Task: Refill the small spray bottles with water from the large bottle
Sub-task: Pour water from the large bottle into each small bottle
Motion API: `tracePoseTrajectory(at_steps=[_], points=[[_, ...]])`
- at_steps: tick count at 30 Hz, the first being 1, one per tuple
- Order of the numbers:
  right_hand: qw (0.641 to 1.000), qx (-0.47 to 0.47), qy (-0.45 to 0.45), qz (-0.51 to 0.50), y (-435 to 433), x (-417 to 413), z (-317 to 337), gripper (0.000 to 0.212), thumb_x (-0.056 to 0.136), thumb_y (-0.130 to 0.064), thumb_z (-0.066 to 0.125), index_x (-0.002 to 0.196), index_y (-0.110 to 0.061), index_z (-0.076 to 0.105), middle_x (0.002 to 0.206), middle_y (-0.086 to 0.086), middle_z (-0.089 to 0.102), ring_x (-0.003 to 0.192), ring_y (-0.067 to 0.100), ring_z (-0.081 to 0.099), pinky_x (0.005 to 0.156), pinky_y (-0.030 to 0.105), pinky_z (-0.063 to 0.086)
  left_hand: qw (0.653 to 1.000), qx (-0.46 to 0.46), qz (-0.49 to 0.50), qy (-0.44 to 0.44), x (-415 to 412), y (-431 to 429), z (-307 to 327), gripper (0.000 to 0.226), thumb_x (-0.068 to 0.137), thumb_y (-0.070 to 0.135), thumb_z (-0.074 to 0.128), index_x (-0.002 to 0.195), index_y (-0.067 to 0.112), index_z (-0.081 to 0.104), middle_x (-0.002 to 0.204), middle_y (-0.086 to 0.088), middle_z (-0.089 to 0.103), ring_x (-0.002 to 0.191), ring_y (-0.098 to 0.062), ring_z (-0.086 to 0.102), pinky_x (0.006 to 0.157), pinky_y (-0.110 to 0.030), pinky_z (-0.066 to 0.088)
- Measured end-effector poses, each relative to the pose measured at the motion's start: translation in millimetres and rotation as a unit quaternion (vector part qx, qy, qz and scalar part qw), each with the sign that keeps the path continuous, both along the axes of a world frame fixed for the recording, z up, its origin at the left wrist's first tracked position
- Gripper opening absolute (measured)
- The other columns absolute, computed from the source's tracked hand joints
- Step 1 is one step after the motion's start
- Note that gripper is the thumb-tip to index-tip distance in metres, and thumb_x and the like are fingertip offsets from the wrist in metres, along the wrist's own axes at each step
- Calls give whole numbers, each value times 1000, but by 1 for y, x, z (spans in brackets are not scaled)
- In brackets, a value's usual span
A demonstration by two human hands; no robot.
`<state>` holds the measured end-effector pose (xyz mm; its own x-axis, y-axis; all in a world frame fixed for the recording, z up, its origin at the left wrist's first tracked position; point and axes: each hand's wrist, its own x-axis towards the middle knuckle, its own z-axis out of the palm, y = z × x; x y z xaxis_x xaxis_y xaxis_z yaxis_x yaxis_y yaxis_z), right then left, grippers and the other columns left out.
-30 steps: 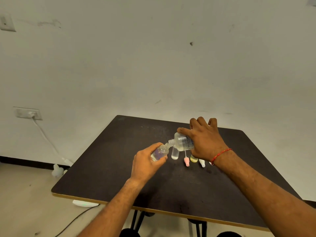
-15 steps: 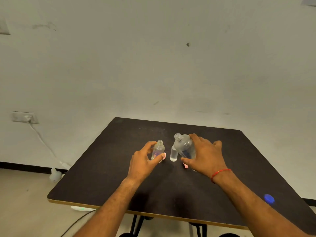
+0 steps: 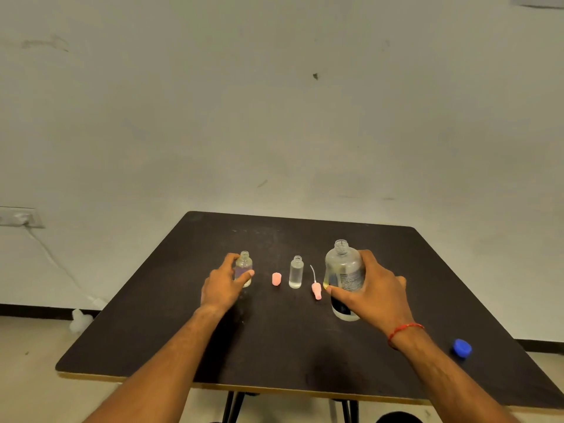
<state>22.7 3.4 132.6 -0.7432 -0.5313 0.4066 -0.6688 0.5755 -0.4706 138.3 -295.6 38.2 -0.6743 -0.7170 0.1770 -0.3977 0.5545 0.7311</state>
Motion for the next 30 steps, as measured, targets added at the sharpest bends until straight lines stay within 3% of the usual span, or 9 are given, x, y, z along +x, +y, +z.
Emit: tracePoseTrajectory(at_steps=[12,22,26,30], points=[[999,-14,-27,-10,7,-5,-10,74,65,-72,71,124,-38,42,116,-14,62,104,11,61,96,38,33,999,33,13,-32,-15,-5,-20,50,96,46,66,139,34,44,134,-6,67,118,-29,65,98,-47,52],[999,-24,-32,-14,11,-9,-18,68,63,-71,72,117,-45,38,105,-23,56,92,5,56,92,35,31,997,58,18,-55,-21,-9,-19,63,99,38,64,154,39,33,142,-7,63,127,-33,60,105,-50,47],[999,-29,-34,-19,13,-12,-21,70,62,-73,70,118,-43,39,103,-23,55,91,2,54,93,37,32,996,81,40,-21,-13,-1,-16,73,98,37,67,158,33,26,154,-5,52,138,-35,52,114,-56,40],[998,-43,-40,-16,14,-14,-24,69,62,-73,70,117,-44,39,102,-23,54,89,3,53,93,37,32,992,43,101,59,3,21,-8,62,97,45,66,150,30,39,149,-3,57,132,-32,58,107,-51,46]])
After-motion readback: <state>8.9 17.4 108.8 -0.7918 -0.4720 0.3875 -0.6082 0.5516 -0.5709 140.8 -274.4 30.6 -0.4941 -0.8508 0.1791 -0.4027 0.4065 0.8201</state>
